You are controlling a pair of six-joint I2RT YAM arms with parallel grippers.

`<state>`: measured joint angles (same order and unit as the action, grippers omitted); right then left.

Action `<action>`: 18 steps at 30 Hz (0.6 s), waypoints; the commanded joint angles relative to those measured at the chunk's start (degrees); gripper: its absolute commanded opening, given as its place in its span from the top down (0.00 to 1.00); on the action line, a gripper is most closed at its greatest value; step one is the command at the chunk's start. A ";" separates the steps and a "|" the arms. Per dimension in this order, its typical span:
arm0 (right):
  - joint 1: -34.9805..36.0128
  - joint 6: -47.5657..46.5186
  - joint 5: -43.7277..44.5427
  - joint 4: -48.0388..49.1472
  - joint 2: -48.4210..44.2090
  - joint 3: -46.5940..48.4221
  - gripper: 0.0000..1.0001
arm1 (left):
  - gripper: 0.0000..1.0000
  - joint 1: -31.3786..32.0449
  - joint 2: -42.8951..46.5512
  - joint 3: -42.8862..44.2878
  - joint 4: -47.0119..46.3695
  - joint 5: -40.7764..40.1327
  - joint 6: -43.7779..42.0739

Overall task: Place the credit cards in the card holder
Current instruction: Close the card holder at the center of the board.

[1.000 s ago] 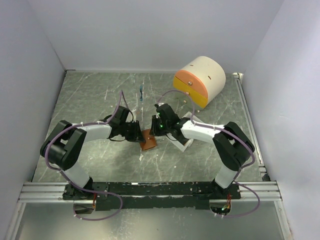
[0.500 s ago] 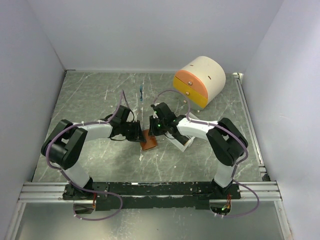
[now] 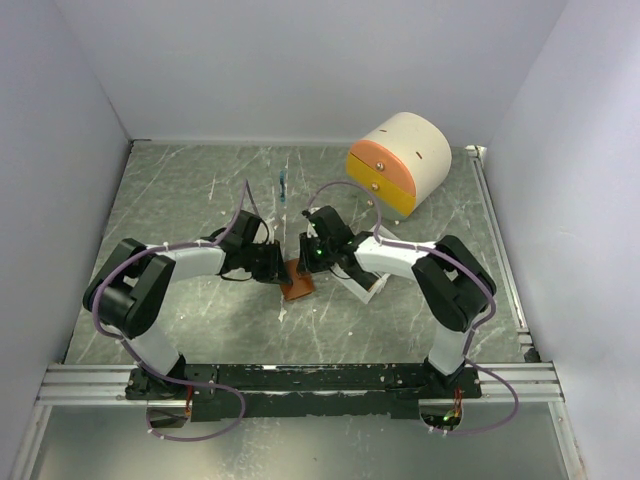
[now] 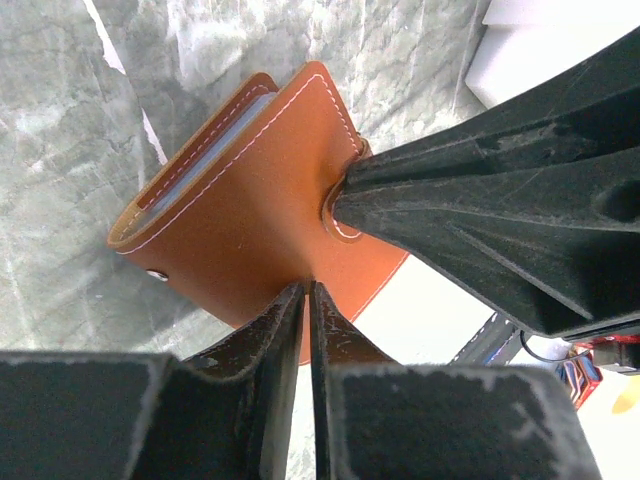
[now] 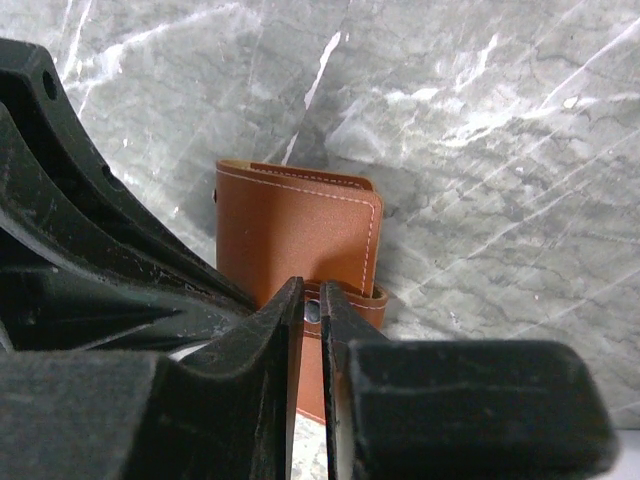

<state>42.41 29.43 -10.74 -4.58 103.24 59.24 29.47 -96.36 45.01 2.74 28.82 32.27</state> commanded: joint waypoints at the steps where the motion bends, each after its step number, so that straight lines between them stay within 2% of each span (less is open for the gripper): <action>1: 0.14 -0.64 -1.06 -1.78 -1.10 -3.16 0.87 | 0.79 0.98 -2.71 -0.46 2.60 -3.54 -2.02; 11: -0.10 -1.40 5.48 -5.42 -4.37 1.11 0.83 | 0.79 1.02 -3.22 -1.18 1.45 -2.90 -1.61; 18: -0.33 -2.25 4.53 -6.82 -3.49 1.13 0.82 | 0.78 1.11 -2.97 -0.67 1.66 -2.88 -1.67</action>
<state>42.35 28.03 -6.63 -9.61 100.57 60.29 29.50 -96.75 45.10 2.22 29.28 32.34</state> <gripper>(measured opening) 0.181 0.213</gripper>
